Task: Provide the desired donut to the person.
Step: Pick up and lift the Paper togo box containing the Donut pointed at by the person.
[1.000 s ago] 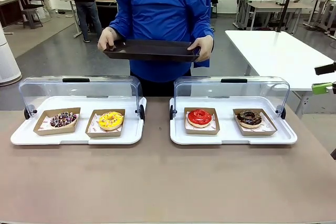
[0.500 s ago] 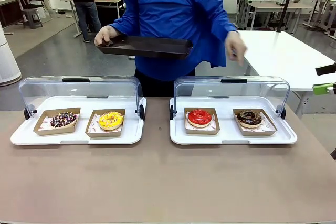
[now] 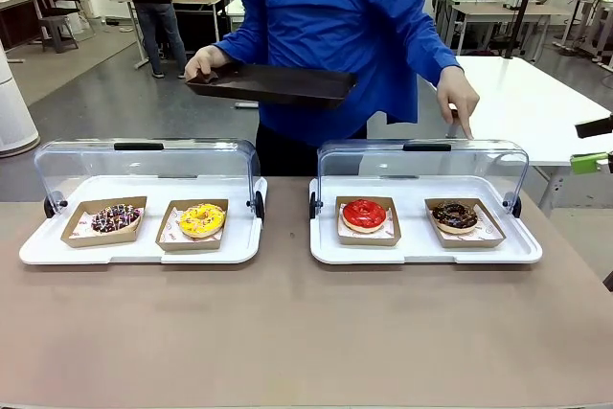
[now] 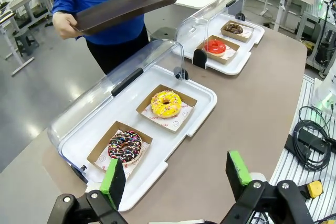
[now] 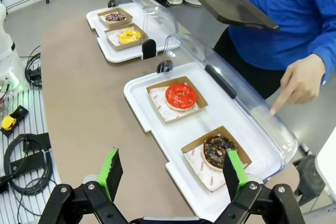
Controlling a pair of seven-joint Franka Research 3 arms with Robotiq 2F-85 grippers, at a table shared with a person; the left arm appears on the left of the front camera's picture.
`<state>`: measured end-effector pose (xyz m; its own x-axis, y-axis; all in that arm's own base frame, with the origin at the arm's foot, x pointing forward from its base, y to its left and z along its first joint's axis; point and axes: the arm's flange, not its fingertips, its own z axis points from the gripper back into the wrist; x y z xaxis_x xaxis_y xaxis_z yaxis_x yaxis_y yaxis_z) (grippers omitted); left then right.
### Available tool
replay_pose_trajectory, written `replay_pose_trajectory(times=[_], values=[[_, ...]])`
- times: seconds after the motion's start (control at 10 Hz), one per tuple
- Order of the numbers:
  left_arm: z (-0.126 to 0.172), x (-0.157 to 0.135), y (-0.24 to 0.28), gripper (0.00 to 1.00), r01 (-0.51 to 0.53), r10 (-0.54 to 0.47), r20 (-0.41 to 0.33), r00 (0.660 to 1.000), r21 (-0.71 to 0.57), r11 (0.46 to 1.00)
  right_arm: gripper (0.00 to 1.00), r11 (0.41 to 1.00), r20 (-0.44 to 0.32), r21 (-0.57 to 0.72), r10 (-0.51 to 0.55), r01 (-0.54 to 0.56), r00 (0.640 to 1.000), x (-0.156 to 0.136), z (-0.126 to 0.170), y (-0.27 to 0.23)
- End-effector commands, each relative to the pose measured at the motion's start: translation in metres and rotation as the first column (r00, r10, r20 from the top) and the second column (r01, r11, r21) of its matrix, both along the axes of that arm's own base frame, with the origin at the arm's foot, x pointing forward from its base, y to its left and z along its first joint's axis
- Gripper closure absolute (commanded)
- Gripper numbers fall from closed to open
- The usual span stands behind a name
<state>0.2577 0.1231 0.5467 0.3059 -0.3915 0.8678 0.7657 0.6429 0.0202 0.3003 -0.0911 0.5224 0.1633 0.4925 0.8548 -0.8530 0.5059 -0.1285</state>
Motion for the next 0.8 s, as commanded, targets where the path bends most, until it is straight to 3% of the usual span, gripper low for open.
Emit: replay_pose_trajectory(times=[0.0,0.7], values=[[0.0007,-0.0015,0.0015,0.00,-0.001,0.001,-0.017,1.000,-0.006,1.000,0.00,1.000,0.013,0.012,0.015,-0.015,1.000,0.0036,-0.0014,-0.0003],[0.0007,-0.0015,0.0015,0.00,-0.001,0.001,-0.017,1.000,-0.006,1.000,0.00,1.000,0.013,0.012,0.015,-0.015,1.000,0.0036,-0.0014,-0.0003]])
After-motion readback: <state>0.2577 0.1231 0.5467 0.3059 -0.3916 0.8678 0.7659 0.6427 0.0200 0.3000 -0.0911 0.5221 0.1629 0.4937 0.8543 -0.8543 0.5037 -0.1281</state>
